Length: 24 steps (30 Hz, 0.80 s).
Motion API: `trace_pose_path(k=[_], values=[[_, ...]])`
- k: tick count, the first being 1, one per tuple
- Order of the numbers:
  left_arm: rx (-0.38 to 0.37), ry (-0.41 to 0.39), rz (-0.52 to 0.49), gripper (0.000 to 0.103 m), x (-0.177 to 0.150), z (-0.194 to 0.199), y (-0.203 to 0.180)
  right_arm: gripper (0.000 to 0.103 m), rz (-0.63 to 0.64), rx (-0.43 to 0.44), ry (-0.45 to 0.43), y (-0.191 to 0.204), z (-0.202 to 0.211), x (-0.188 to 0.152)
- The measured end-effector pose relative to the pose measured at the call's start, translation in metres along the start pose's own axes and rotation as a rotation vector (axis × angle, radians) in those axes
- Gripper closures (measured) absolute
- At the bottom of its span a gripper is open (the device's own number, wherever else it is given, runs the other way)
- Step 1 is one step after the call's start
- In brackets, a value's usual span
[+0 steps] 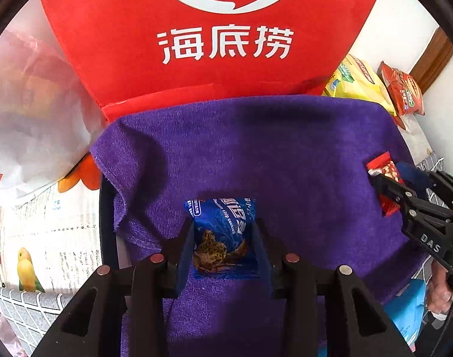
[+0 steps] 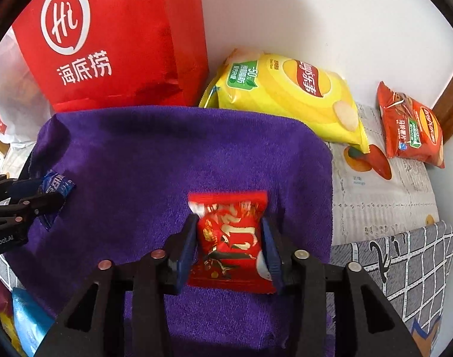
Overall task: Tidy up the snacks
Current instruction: 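Carry both packets onto the purple towel and open both grippers, then grasp the pink-yellow chip bag with the left gripper while the right gripper grasps the pink peach cake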
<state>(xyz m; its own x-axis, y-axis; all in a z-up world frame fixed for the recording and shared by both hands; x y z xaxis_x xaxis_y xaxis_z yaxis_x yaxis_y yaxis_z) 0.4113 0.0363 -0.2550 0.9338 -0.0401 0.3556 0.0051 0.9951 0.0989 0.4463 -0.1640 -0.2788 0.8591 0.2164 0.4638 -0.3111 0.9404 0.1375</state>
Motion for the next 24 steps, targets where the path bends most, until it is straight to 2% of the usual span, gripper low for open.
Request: trace_pose_path(k=[3, 4, 5, 7, 11, 15, 16, 21, 24], values=[[0.006, -0.004, -0.003, 0.063, 0.001, 0.001, -0.002, 0.04, 0.013, -0.001, -0.031, 0.004, 0.01, 0.002], [0.004, -0.006, -0.001, 0.058, 0.002, 0.002, -0.003, 0.038, 0.011, 0.001, -0.041, 0.006, 0.016, 0.003], [0.0, -0.009, 0.002, 0.048, 0.002, 0.004, -0.002, 0.037, 0.008, 0.006, -0.044, 0.007, 0.019, 0.003], [-0.008, -0.018, 0.014, 0.039, 0.003, 0.009, -0.001, 0.037, -0.007, 0.021, -0.052, 0.008, 0.027, 0.005], [-0.008, -0.033, 0.039, 0.038, 0.004, 0.026, 0.003, 0.034, -0.025, 0.003, -0.083, 0.011, 0.044, 0.008], [0.027, -0.078, 0.039, 0.034, 0.0, 0.053, 0.006, 0.034, -0.037, -0.077, -0.108, 0.013, 0.07, 0.009], [0.034, -0.087, 0.041, 0.031, -0.004, 0.06, 0.01, 0.033, -0.04, -0.094, -0.135, 0.016, 0.083, 0.007], [0.022, -0.124, 0.04, 0.031, -0.03, 0.098, 0.016, 0.03, -0.033, -0.07, -0.229, 0.021, 0.134, -0.009], [0.015, -0.161, 0.059, 0.032, -0.053, 0.122, 0.026, 0.03, -0.001, -0.096, -0.264, 0.028, 0.163, -0.027]])
Point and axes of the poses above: each gripper's, at about its wrist camera, not at the fingertips, and z roughly against the way its jaws point, y to its left, x to its top, the point moved 5 cm from there along -z, roughly the way its jaws point, and after that the axes turned 8 degrees about x, right-handed, at the moved point
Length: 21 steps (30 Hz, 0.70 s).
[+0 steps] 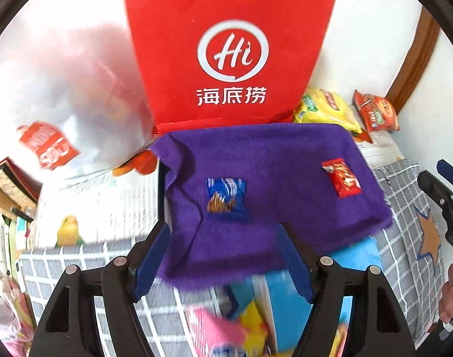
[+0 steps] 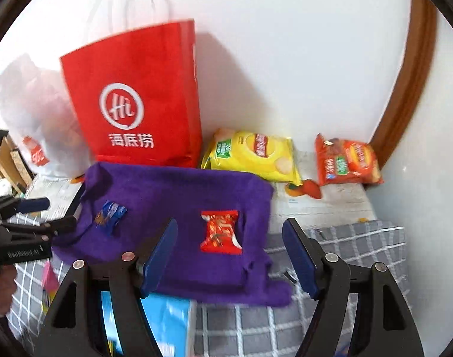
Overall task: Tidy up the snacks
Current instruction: 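Grasp the pink-yellow chip bag with the left gripper while the right gripper grasps the pink peach cake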
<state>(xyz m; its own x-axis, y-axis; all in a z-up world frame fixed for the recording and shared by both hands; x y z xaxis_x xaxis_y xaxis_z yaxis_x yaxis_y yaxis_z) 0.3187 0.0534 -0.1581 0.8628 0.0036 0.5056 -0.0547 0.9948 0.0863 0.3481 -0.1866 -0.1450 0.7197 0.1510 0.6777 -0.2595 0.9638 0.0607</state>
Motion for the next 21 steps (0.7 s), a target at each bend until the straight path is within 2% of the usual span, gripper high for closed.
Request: trace_pose_path(k=[3, 6, 11, 14, 15, 17, 19, 21], values=[[-0.051, -0.062, 0.015, 0.033, -0.017, 0.029, 0.003, 0.03, 0.049, -0.034, -0.028, 0.006, 0.028, -0.016], [-0.061, -0.09, 0.02, 0.033, -0.038, 0.053, 0.003, 0.03, 0.096, -0.013, -0.017, 0.018, 0.048, -0.039], [-0.002, -0.117, -0.017, 0.031, -0.069, 0.079, 0.003, 0.03, 0.074, 0.002, 0.037, 0.024, 0.06, -0.086], [-0.018, -0.103, -0.006, 0.031, -0.086, 0.083, 0.007, 0.032, 0.039, 0.02, 0.083, 0.022, 0.055, -0.114], [-0.028, -0.101, 0.003, 0.031, -0.091, 0.084, 0.009, 0.034, 0.036, 0.016, 0.091, 0.021, 0.054, -0.119], [-0.021, -0.096, 0.019, 0.031, -0.1, 0.086, 0.013, 0.046, 0.015, 0.009, 0.115, 0.018, 0.049, -0.132], [-0.011, -0.089, 0.03, 0.031, -0.11, 0.088, 0.018, 0.053, -0.015, 0.028, 0.141, 0.015, 0.042, -0.143], [-0.006, -0.084, 0.034, 0.031, -0.119, 0.088, 0.022, 0.057, -0.049, 0.051, 0.168, 0.013, 0.035, -0.151]])
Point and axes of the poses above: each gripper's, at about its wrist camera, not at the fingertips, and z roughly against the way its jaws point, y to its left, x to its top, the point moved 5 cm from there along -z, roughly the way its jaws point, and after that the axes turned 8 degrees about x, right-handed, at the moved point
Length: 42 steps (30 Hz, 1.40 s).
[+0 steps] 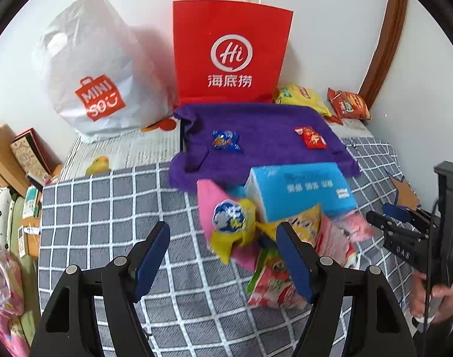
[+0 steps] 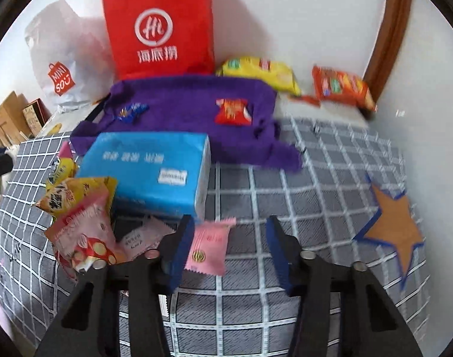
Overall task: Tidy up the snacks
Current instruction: 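Grasp the pink-yellow chip bag with the left gripper while the right gripper grasps the pink peach cake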
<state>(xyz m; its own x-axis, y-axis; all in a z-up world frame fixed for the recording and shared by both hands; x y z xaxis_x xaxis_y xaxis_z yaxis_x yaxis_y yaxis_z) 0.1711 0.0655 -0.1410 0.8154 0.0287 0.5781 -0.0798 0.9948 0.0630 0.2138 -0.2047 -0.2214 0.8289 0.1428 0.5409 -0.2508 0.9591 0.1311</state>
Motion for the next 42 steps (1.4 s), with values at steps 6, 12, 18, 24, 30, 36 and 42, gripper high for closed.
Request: trace_pose_path(k=[6, 12, 18, 24, 30, 36, 42], values=[[0.001, 0.023, 0.023, 0.031, -0.016, -0.004, 0.011, 0.057, -0.018, 0.051, 0.037, 0.003, -0.022, -0.006], [0.006, 0.046, 0.034, 0.031, -0.023, -0.012, 0.014, 0.057, -0.005, 0.059, 0.117, 0.005, -0.051, -0.018], [0.013, 0.063, 0.031, 0.031, -0.03, -0.02, 0.011, 0.057, 0.004, 0.067, 0.107, -0.001, -0.057, -0.029], [-0.012, 0.07, 0.072, 0.031, -0.031, -0.025, 0.011, 0.067, 0.065, 0.044, 0.05, 0.002, -0.048, -0.033], [-0.036, 0.065, 0.05, 0.031, -0.018, -0.046, 0.0, 0.067, 0.02, 0.007, 0.005, -0.027, -0.034, -0.047], [-0.044, 0.124, 0.01, 0.031, -0.016, -0.077, -0.011, 0.066, -0.034, 0.003, -0.049, -0.031, -0.035, -0.054], [-0.046, 0.146, 0.007, 0.031, -0.013, -0.093, -0.015, 0.065, -0.054, 0.011, -0.081, -0.033, -0.034, -0.056]])
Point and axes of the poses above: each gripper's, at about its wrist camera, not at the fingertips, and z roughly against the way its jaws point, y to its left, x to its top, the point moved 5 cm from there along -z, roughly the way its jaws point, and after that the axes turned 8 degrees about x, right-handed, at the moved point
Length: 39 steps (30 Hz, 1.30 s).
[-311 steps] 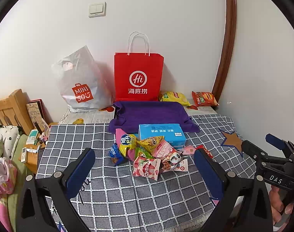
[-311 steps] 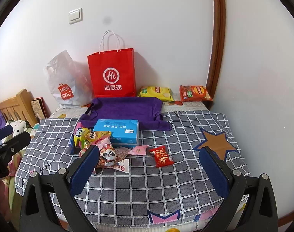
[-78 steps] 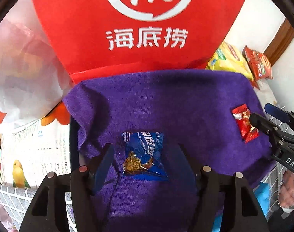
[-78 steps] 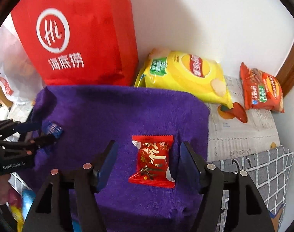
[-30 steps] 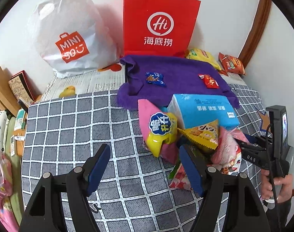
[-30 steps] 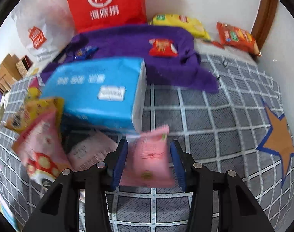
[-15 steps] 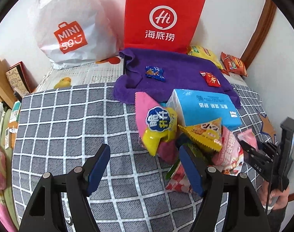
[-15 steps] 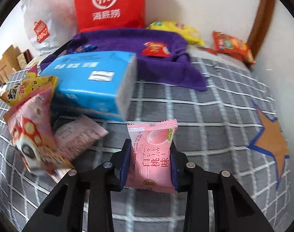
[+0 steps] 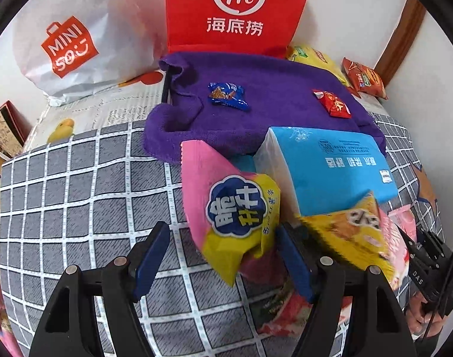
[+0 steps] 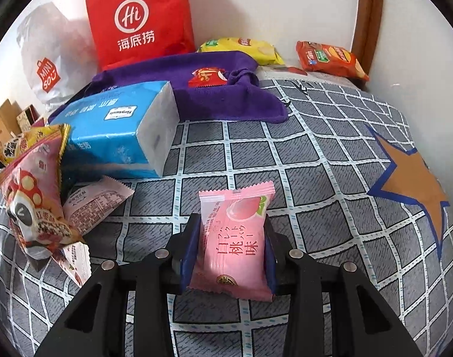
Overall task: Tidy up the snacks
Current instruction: 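Grasp the pink-yellow chip bag with the left gripper while the right gripper grasps the pink peach cake, then carry the pink peach cake onto the purple towel and release it with the right gripper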
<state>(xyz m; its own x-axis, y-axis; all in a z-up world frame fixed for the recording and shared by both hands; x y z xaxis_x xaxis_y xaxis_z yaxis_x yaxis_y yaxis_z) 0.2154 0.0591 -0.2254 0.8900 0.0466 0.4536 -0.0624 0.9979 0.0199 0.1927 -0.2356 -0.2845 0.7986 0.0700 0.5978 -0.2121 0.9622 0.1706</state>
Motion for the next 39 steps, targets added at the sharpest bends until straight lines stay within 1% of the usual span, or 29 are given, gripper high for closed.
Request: trace_pose_path(k=[2, 6, 8, 9, 10, 11, 13, 18, 21, 23, 24, 28, 33, 36, 39], values=[[-0.005, 0.001, -0.013, 0.031, 0.002, -0.004, -0.004, 0.065, -0.001, 0.001, -0.001, 0.0, 0.001, -0.002], [0.033, -0.009, -0.036, 0.031, 0.006, -0.012, -0.006, 0.064, 0.003, -0.002, 0.001, 0.001, -0.002, 0.0], [0.013, -0.003, -0.02, 0.033, 0.008, -0.015, -0.006, 0.064, -0.001, 0.002, 0.001, 0.001, -0.002, 0.001], [0.007, 0.001, -0.013, 0.035, 0.009, -0.016, -0.006, 0.064, 0.0, 0.002, 0.001, 0.0, -0.002, 0.001], [-0.001, 0.003, -0.012, 0.045, 0.009, -0.016, -0.006, 0.064, 0.001, 0.001, 0.001, 0.0, -0.002, 0.001], [-0.018, 0.012, -0.022, 0.05, 0.009, -0.017, -0.007, 0.064, 0.001, 0.001, 0.001, 0.0, -0.002, 0.001], [-0.015, 0.005, -0.026, 0.052, 0.007, -0.015, -0.007, 0.064, 0.001, 0.001, 0.001, 0.0, -0.002, 0.001], [0.019, -0.015, -0.017, 0.053, 0.002, 0.0, 0.002, 0.064, -0.002, 0.009, 0.0, 0.0, -0.002, 0.002], [0.021, -0.028, 0.004, 0.053, -0.003, 0.014, 0.013, 0.066, -0.008, 0.012, -0.003, -0.001, -0.001, 0.002], [0.029, -0.037, 0.013, 0.053, -0.008, 0.023, 0.02, 0.067, -0.002, -0.002, 0.004, 0.0, 0.001, 0.002], [0.025, -0.039, 0.014, 0.053, -0.011, 0.028, 0.023, 0.067, -0.008, -0.005, 0.008, 0.001, 0.002, 0.002], [0.008, -0.062, 0.04, 0.053, -0.018, 0.047, 0.034, 0.067, -0.073, 0.052, -0.012, 0.003, 0.023, 0.002], [-0.025, -0.086, 0.058, 0.053, -0.032, 0.066, 0.036, 0.067, -0.04, 0.041, -0.031, 0.018, 0.052, -0.002], [-0.042, -0.107, 0.059, 0.053, -0.041, 0.076, 0.03, 0.067, -0.034, 0.039, -0.039, 0.024, 0.064, -0.006], [-0.069, -0.111, 0.041, 0.053, -0.05, 0.084, 0.02, 0.067, -0.043, 0.036, -0.038, 0.029, 0.074, -0.01]])
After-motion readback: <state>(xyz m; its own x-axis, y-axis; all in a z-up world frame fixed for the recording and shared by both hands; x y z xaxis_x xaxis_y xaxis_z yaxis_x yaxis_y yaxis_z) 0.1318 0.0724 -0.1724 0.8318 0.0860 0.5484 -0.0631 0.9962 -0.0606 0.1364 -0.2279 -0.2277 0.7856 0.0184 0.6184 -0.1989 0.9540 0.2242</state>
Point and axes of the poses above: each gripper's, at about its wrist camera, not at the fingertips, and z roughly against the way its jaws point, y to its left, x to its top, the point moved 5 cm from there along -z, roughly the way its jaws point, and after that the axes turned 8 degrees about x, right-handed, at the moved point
